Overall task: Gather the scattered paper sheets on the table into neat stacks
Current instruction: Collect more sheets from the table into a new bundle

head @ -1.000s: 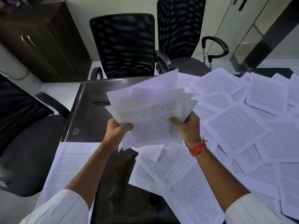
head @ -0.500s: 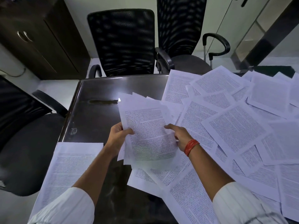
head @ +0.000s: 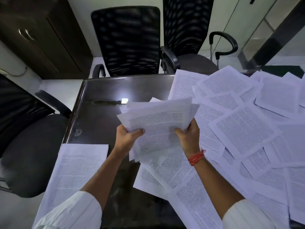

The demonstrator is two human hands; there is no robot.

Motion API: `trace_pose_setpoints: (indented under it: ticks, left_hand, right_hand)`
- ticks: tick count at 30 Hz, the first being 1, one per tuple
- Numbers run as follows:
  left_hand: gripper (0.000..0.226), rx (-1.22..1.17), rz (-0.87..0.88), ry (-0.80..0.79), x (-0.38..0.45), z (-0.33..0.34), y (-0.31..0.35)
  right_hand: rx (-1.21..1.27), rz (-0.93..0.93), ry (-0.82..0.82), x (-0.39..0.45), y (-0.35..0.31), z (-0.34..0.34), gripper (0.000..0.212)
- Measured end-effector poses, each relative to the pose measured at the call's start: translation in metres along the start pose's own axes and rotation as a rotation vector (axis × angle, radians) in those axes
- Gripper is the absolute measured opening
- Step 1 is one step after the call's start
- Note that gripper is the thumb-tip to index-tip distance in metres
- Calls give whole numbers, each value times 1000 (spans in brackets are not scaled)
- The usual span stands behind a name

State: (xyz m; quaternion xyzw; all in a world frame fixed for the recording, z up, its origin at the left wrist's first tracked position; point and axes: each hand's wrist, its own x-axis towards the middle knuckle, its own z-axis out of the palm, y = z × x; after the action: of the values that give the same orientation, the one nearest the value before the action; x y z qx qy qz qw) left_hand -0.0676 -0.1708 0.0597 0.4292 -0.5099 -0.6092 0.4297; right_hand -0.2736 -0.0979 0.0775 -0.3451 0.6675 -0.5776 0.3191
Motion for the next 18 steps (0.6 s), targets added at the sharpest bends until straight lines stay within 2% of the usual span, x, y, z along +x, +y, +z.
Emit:
trace_pose_setpoints:
  ticks: [5, 9, 11, 15, 18]
  left_hand:
    - [28, 51, 118, 75, -1, 10, 16]
    - [43, 61, 208, 53, -5, 5, 25]
    - [43, 95, 186, -23, -7, -3, 20]
    - [42, 165, 45, -116, -8, -17, -4]
    - [36, 171, 10, -75, -8, -19, -6]
  right_hand:
    - [-2, -67, 28, 1, -16, 8, 44]
    - [7, -106, 56, -6, -7, -7, 50]
    - [-47, -56, 11, -10, 5, -10, 60]
    - [-48, 38, -128, -14, 24, -9, 44]
    - [-17, 41, -135, -18, 21, -3, 40]
